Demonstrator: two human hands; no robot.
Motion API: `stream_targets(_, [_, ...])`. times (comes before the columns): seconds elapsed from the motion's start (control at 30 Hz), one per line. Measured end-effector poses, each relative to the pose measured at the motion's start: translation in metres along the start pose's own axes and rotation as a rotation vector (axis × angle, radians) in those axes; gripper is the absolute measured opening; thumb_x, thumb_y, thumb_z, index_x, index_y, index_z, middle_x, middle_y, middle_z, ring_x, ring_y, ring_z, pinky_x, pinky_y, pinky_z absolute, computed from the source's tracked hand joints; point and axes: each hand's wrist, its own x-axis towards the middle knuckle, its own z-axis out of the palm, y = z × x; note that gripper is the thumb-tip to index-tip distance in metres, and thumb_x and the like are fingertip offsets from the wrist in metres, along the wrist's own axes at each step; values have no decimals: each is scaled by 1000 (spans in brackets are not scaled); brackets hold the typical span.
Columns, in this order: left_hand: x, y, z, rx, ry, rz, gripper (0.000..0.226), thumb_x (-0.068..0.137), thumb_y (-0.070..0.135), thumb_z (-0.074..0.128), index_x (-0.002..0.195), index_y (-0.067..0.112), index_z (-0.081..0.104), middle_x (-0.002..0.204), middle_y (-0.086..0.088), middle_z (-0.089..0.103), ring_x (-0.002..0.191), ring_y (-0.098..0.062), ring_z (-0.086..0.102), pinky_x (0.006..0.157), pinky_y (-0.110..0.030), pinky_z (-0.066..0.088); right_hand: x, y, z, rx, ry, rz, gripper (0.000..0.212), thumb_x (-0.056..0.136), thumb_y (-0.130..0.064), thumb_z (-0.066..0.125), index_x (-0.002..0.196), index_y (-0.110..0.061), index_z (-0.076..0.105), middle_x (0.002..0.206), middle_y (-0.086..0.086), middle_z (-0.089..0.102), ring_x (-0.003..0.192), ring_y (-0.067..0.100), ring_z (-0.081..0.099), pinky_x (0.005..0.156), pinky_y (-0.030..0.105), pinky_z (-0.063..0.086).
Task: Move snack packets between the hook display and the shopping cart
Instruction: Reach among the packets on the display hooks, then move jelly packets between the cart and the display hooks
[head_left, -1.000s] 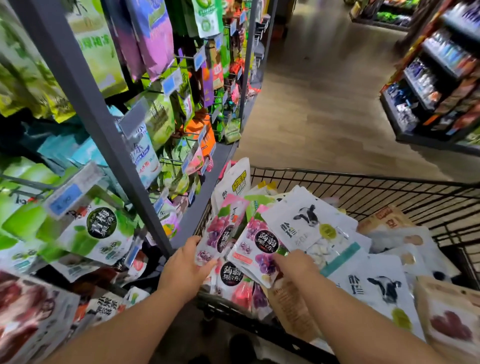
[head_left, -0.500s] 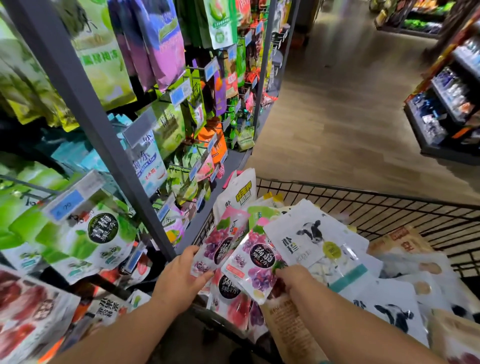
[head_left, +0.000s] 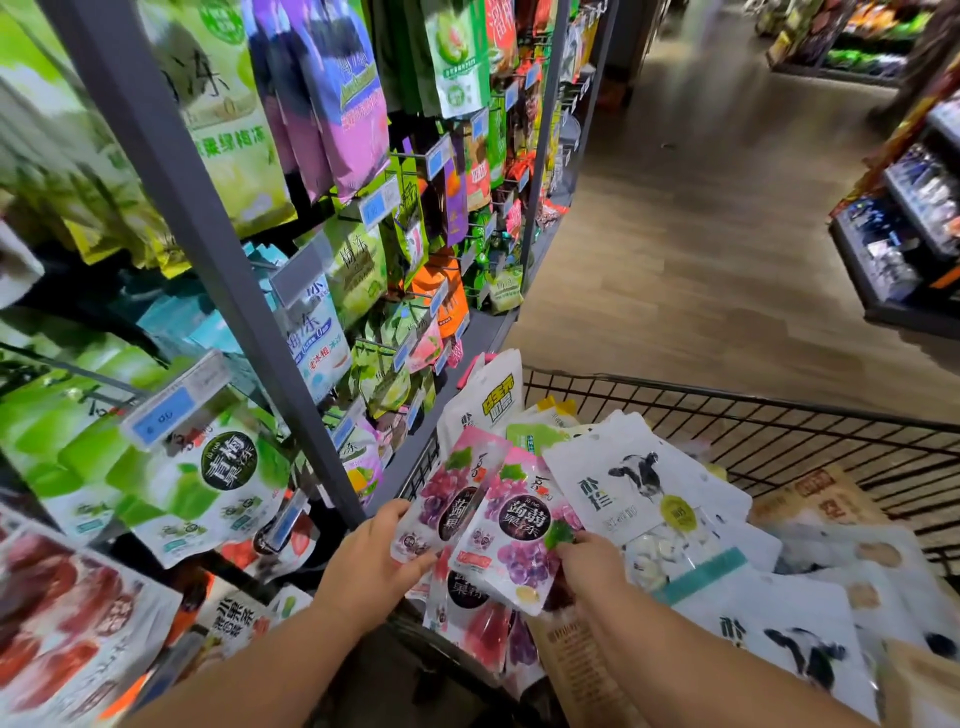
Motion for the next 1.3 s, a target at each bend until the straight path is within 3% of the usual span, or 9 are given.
stream_targets(0.2, [-4,8,-9,-129,-36,-82,76,81,53,66,142,27,29,122,8,57,112,-17,56,91,-34,46,-13,-13,-7,128,35,-111,22,95,-8,55,76,-19,59,69,4,60,65,23,54,63,29,42])
stream_targets(0.3, [-4,12,-14,-238,9,-183,87,78,54,70,147,24,25,130,0,56,117,-23,55,93,-35,46,-24,-20,-8,64,41,-229,21,99,-13,49,83,-9,62,76,10,61,71,27,56,70,34,45])
stream_targets(0.53, [-16,21,-36,-568,177,-264,54,76,38,77,120,30,48,108,11,64,107,-19,60,83,-30,44,-59,-60,-28,184,86,-471,15,103,-18,44,96,-17,56,89,1,60,85,21,55,69,32,38])
stream_targets(0.7, [-27,37,-63,-855,298,-222,95,74,47,76,149,21,23,148,-1,39,133,-25,39,110,-43,34,-89,-100,-33,326,-7,-584,22,103,-16,43,93,-11,62,84,8,64,72,20,58,58,30,40])
stream_targets(0.77, [-30,42,-75,-905,316,-216,76,80,36,74,142,22,32,136,0,48,121,-22,48,100,-29,41,-99,-115,-27,355,-62,-610,23,103,-15,44,88,-11,61,80,11,62,65,22,54,52,26,39])
stream_targets(0.87, [-41,56,-104,-985,372,-201,30,85,15,70,104,27,51,94,0,63,76,-7,61,53,-5,42,-112,-138,-16,350,-115,-668,28,102,-18,46,78,-19,60,89,15,64,81,32,62,66,31,42])
stream_targets(1.03, [-58,49,-135,-1015,523,-141,35,80,29,75,104,34,51,106,14,61,98,-13,61,82,-26,42,-135,-170,-6,385,-235,-709,26,102,-11,47,78,-14,59,79,10,64,76,26,59,67,30,40])
stream_targets(1.2, [-74,43,-152,-1006,615,-115,31,78,17,78,104,18,60,86,6,69,74,-5,64,56,-10,45,-146,-192,7,269,-284,-853,25,99,-15,52,76,-13,61,72,10,59,68,23,51,64,28,36])
stream_targets(1.3, [-81,39,-164,-996,625,-126,34,80,22,76,109,22,58,93,9,67,82,-3,61,57,-8,42,-158,-210,11,207,-307,-951,29,98,-12,53,70,-16,60,63,4,54,66,20,48,63,31,35])
